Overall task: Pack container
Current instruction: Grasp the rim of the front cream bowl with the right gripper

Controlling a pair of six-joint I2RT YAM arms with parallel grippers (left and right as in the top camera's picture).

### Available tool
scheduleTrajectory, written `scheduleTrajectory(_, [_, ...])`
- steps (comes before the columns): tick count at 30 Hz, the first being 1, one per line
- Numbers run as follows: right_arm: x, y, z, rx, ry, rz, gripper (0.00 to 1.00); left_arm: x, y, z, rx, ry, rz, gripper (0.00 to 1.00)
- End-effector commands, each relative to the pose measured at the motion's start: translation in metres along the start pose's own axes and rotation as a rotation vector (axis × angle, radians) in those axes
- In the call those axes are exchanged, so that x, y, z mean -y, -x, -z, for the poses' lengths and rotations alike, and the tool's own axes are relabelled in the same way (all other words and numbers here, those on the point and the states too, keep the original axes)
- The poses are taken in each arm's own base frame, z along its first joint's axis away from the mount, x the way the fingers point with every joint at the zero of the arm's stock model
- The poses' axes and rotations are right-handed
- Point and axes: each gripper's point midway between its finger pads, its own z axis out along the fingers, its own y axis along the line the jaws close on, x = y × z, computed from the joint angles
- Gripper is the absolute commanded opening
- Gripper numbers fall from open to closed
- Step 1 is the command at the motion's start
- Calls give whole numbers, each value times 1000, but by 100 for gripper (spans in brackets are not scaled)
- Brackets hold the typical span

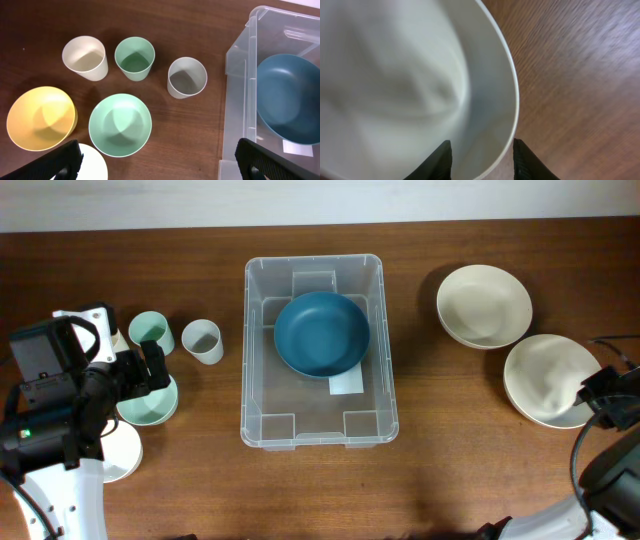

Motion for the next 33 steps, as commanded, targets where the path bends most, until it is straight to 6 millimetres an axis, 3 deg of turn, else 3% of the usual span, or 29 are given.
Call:
scheduleTrajectory(1, [3, -2, -13, -37, -17, 2, 36, 3, 6, 3, 15, -12, -20, 100])
scheduleTrajectory(14, [3, -2, -11, -35, -16, 2, 36, 3, 6, 3, 15, -12, -20, 100])
scheduleTrajectory(19, [2, 5, 18, 48, 10, -2, 36, 3, 6, 2, 13, -12, -20, 100])
scheduleTrajectory(24, [20, 13, 46, 121, 34, -67, 37, 3, 6, 2, 12, -12, -20, 100])
scheduleTrajectory(29, [37, 13, 40, 101, 43, -124, 37, 3, 6, 2, 12, -12, -20, 100])
scheduleTrajectory(33, [31, 9, 22, 90, 51, -109, 37, 3, 6, 2, 15, -13, -20, 100])
